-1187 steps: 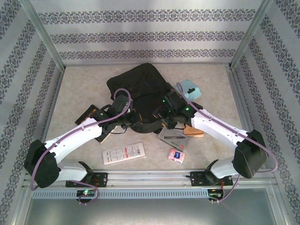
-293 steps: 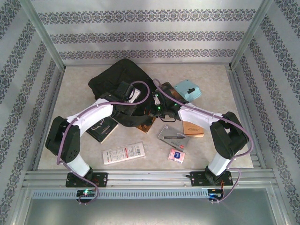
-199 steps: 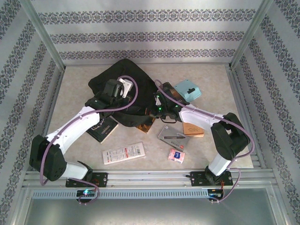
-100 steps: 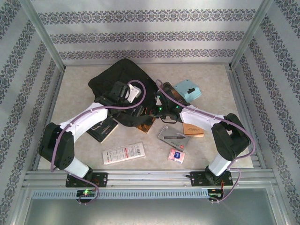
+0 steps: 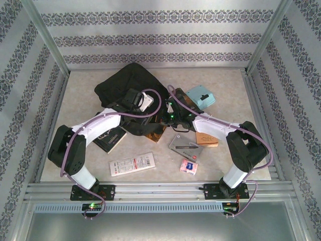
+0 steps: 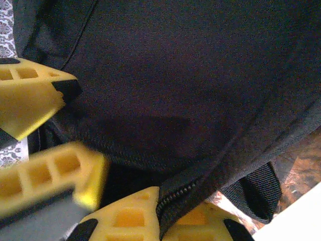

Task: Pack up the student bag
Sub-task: Open the student bag to retrieve the book.

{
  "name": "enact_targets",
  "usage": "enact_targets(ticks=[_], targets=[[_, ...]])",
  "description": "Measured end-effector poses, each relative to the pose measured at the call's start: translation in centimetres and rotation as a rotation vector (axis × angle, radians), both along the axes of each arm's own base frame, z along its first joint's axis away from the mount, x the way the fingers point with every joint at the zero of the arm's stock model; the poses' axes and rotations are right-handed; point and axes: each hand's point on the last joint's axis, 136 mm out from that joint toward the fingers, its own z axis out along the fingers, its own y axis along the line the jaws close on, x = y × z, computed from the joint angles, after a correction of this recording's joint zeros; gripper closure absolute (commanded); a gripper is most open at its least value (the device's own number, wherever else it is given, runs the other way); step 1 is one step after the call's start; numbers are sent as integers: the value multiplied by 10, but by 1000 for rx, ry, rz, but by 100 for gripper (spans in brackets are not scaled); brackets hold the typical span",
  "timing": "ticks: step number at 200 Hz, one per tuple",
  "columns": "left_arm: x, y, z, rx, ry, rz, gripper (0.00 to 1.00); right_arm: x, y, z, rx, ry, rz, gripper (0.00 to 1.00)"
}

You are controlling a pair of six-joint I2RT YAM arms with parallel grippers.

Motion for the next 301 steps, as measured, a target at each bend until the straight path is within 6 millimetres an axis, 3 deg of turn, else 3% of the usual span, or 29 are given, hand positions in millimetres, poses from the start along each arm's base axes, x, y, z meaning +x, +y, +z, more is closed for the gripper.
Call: enact_targets(ticks=[20, 49, 81, 108, 140, 153, 164, 191, 227, 247, 263, 283, 301], targets=[[3, 3, 0, 18, -13, 18, 100, 0, 1, 0, 9, 0, 3, 100], [9, 1, 10, -8, -51, 40, 100, 4, -1, 2, 20, -6, -8, 97], [8, 8, 48, -78, -162, 87, 100, 7, -14, 2, 20, -4, -52, 82], [3, 22, 89, -166, -265, 151, 100, 12, -26, 12, 25, -28, -93, 58], [-4, 33, 112, -252, -309, 201, 100, 23, -39, 19, 37, -44, -139, 49], [-6, 32, 114, -268, -304, 203, 100, 27, -45, 19, 38, -41, -154, 51], [-6, 31, 114, -279, -298, 204, 100, 32, -51, 21, 40, -43, -172, 59], [-8, 30, 116, -313, -285, 208, 100, 46, -64, 37, 51, -79, -209, 100], [-11, 26, 118, -347, -265, 190, 100, 56, -61, 61, 94, -119, -207, 100], [-13, 23, 118, -362, -254, 177, 97, 57, -50, 59, 141, -84, -184, 100], [-15, 18, 118, -379, -241, 157, 87, 62, -35, 50, 186, -35, -163, 100], [-21, 9, 119, -409, -217, 108, 67, 69, -16, 36, 252, 27, -146, 100], [-27, 2, 123, -437, -187, 69, 39, 74, -4, 23, 306, 79, -149, 100]])
